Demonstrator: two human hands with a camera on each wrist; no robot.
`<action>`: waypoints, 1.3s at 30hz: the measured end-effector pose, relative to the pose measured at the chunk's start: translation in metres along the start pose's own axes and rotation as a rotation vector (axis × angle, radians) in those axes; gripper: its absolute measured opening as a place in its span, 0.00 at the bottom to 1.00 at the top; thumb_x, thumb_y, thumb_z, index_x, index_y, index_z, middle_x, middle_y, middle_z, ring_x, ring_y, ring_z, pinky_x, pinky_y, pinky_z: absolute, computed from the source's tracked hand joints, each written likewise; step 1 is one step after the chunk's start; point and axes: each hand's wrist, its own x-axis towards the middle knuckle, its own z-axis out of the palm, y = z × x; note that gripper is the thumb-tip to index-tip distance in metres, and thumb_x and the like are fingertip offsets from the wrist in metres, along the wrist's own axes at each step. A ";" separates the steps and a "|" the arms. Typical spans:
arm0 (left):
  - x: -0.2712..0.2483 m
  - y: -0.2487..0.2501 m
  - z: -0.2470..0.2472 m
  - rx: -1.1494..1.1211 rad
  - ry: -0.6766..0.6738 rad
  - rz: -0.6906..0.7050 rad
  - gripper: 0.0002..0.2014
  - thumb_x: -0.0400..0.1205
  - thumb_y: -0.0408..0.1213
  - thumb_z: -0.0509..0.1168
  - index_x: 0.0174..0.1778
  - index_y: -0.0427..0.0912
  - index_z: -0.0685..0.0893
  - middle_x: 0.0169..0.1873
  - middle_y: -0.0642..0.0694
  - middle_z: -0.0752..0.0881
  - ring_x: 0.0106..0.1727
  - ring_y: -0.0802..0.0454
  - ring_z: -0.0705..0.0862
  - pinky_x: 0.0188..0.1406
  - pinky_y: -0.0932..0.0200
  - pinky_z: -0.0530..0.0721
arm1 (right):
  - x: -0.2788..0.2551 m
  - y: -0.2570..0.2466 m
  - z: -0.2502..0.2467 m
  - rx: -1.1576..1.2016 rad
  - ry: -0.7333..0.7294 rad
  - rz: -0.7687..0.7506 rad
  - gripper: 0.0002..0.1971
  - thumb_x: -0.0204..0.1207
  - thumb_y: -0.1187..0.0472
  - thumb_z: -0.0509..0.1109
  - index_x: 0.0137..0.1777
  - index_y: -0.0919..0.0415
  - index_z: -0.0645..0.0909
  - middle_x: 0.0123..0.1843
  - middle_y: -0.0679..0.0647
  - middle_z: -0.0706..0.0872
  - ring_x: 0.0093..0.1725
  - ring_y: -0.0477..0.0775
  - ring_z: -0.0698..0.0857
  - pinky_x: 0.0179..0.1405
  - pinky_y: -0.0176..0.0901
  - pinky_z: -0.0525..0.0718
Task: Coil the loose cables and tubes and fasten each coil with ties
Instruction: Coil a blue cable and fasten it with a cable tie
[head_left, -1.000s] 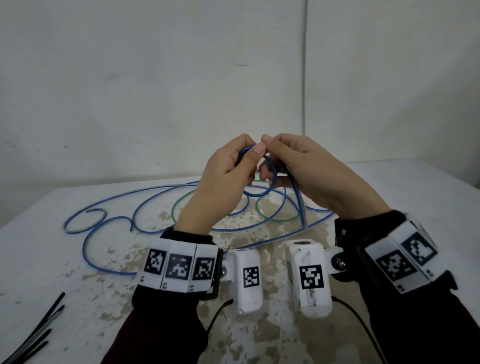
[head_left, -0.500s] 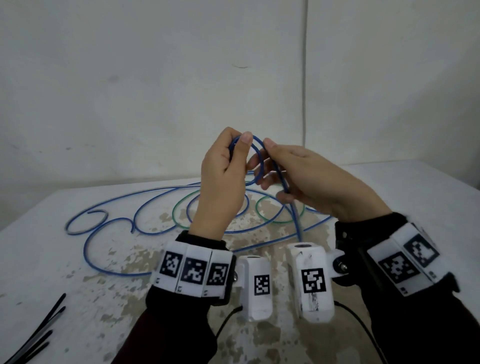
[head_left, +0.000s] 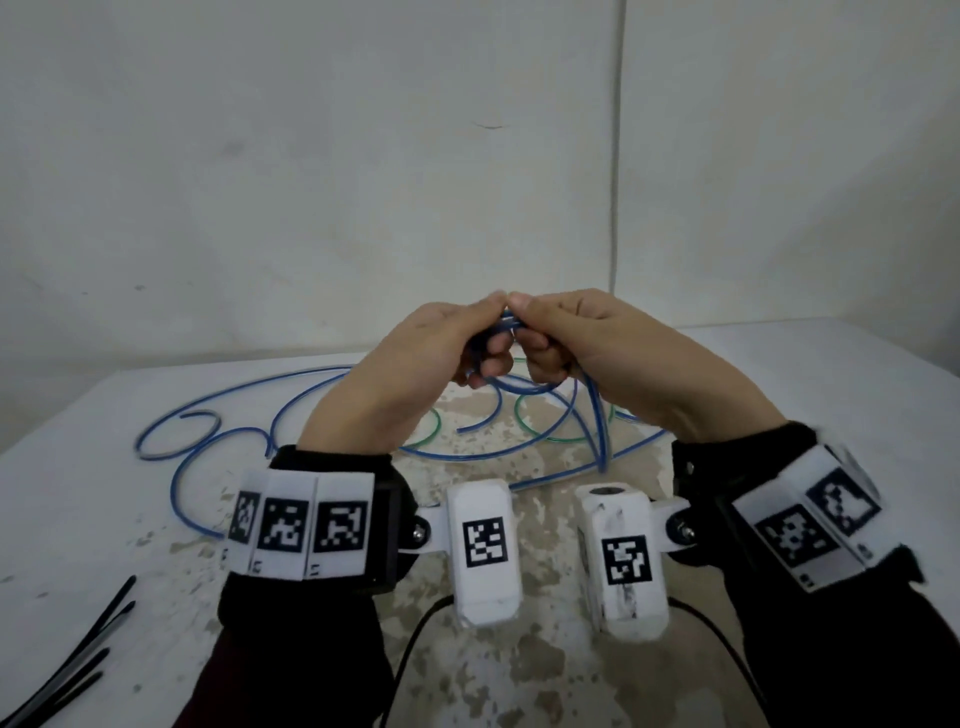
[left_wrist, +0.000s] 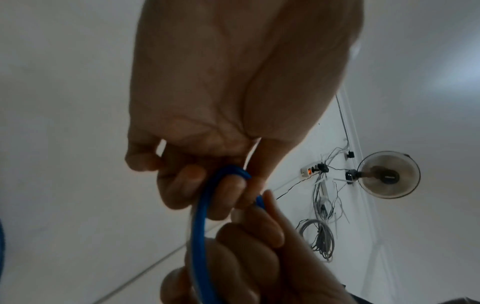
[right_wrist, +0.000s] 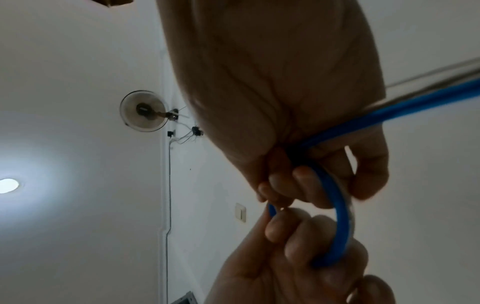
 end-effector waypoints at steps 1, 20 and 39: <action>-0.001 0.002 0.002 0.004 0.016 0.011 0.23 0.89 0.43 0.51 0.39 0.28 0.79 0.24 0.52 0.72 0.30 0.53 0.68 0.33 0.59 0.67 | 0.001 -0.001 0.001 -0.003 0.023 0.003 0.20 0.87 0.55 0.54 0.32 0.58 0.68 0.22 0.43 0.68 0.26 0.47 0.62 0.30 0.34 0.67; 0.002 0.013 0.017 -0.526 0.142 0.055 0.21 0.88 0.38 0.49 0.27 0.44 0.65 0.21 0.49 0.64 0.24 0.52 0.67 0.31 0.60 0.70 | 0.002 -0.003 -0.007 0.110 0.087 -0.065 0.22 0.88 0.54 0.52 0.33 0.59 0.73 0.22 0.46 0.66 0.26 0.48 0.68 0.38 0.38 0.73; -0.005 0.017 0.010 -0.641 -0.041 -0.004 0.17 0.86 0.40 0.51 0.30 0.41 0.68 0.20 0.52 0.61 0.22 0.56 0.63 0.36 0.62 0.78 | -0.001 -0.005 -0.008 0.177 0.112 -0.044 0.21 0.85 0.54 0.57 0.33 0.63 0.77 0.22 0.51 0.74 0.25 0.48 0.77 0.34 0.35 0.83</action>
